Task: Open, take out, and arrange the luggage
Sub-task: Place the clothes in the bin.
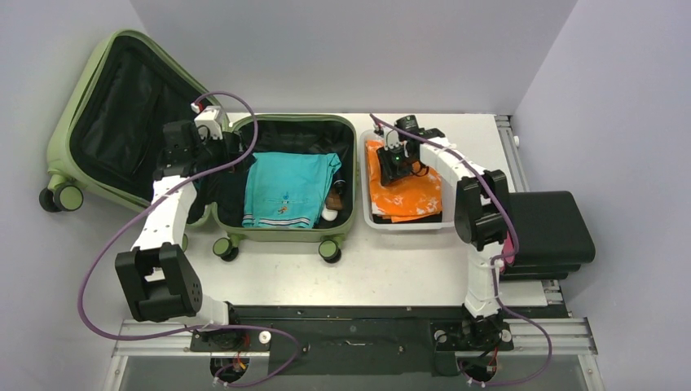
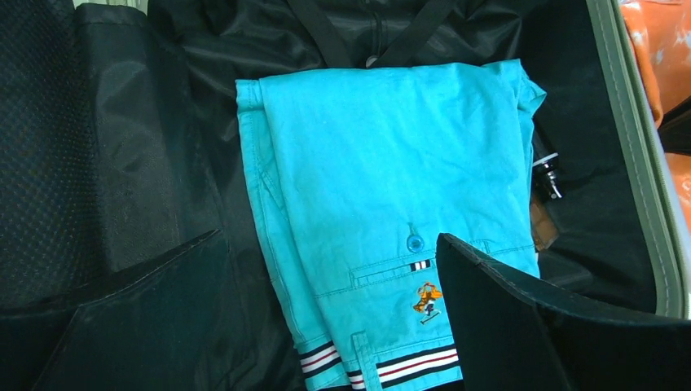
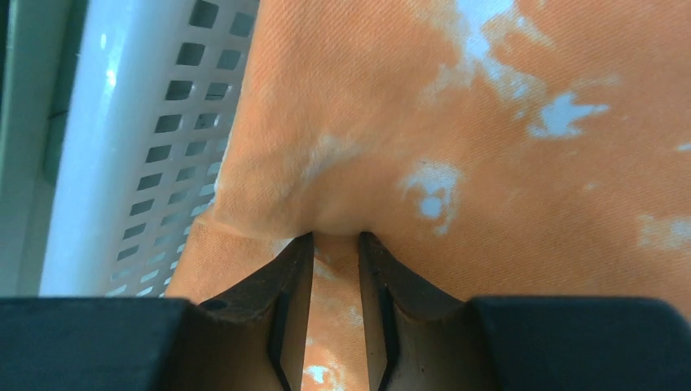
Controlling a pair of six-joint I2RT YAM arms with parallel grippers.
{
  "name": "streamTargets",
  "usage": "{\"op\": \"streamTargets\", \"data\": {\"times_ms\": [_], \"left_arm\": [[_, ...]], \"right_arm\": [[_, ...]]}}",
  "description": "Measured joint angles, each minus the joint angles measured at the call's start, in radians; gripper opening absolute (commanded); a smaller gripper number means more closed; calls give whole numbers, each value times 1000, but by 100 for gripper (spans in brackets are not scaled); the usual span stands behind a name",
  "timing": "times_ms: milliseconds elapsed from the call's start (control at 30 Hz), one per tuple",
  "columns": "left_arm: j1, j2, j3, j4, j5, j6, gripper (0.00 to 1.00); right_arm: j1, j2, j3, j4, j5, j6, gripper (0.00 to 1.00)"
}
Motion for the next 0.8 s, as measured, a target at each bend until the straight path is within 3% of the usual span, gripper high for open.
{"op": "streamTargets", "data": {"times_ms": [300, 500, 800], "left_arm": [[0, 5, -22, 5, -10, 11, 96], [0, 22, -22, 13, -5, -3, 96], [0, 47, -22, 17, -6, -11, 96]], "right_arm": [[6, -62, 39, -13, 57, 0, 27], [8, -88, 199, 21, 85, 2, 28], [42, 65, 295, 63, 116, 23, 26]]}}
